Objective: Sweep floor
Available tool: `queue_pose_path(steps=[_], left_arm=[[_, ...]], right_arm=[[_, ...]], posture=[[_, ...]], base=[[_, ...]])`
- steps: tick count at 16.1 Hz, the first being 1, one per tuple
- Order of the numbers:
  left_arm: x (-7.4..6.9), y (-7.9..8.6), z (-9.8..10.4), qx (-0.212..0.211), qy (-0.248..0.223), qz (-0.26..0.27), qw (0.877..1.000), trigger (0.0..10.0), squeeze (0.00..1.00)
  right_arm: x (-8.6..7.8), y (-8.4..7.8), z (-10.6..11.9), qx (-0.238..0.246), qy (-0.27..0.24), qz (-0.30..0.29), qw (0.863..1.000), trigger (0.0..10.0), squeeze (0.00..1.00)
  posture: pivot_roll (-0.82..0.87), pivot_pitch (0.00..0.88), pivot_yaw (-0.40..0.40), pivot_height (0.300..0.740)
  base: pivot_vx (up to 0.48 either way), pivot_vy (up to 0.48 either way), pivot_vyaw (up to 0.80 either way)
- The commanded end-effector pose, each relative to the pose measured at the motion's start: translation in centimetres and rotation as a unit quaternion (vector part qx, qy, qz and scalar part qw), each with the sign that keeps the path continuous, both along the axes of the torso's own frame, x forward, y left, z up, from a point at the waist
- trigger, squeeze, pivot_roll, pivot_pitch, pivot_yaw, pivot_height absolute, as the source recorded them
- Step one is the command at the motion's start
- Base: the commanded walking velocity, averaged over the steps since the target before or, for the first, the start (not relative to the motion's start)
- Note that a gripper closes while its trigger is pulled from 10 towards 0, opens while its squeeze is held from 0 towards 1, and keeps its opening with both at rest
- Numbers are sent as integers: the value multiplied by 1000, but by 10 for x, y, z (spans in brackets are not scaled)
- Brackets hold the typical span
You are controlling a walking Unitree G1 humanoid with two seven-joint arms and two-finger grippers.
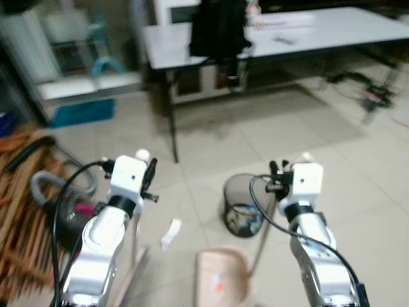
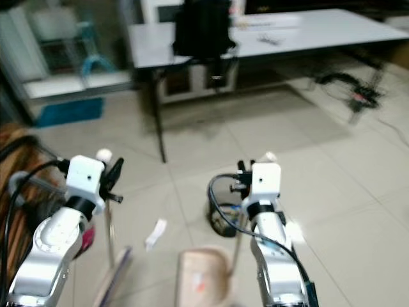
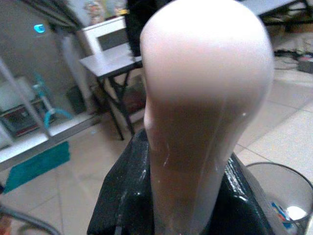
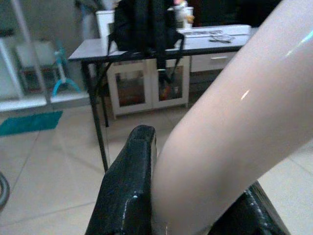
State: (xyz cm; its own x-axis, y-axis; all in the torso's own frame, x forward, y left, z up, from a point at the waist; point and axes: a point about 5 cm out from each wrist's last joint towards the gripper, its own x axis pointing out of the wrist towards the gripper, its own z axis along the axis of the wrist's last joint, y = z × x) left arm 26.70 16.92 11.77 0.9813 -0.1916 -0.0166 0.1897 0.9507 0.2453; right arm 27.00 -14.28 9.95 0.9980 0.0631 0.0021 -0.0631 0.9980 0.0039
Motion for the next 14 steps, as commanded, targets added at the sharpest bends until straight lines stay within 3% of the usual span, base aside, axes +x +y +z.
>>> queue_pose_path(steps=[1, 14], left_arm=[[3, -3, 6, 2, -13, -7, 1000, 10000, 0], [7, -4, 3, -4, -16, 5, 1000, 10000, 0]], right_arm=[[0, -3, 4, -2, -12, -6, 1000, 10000, 0], [1, -8, 4, -14, -7, -11, 1000, 10000, 0]], posture=[[-76, 0, 81, 740], [-92, 0, 46, 740]], base=[[0, 364, -575], [0, 365, -574]])
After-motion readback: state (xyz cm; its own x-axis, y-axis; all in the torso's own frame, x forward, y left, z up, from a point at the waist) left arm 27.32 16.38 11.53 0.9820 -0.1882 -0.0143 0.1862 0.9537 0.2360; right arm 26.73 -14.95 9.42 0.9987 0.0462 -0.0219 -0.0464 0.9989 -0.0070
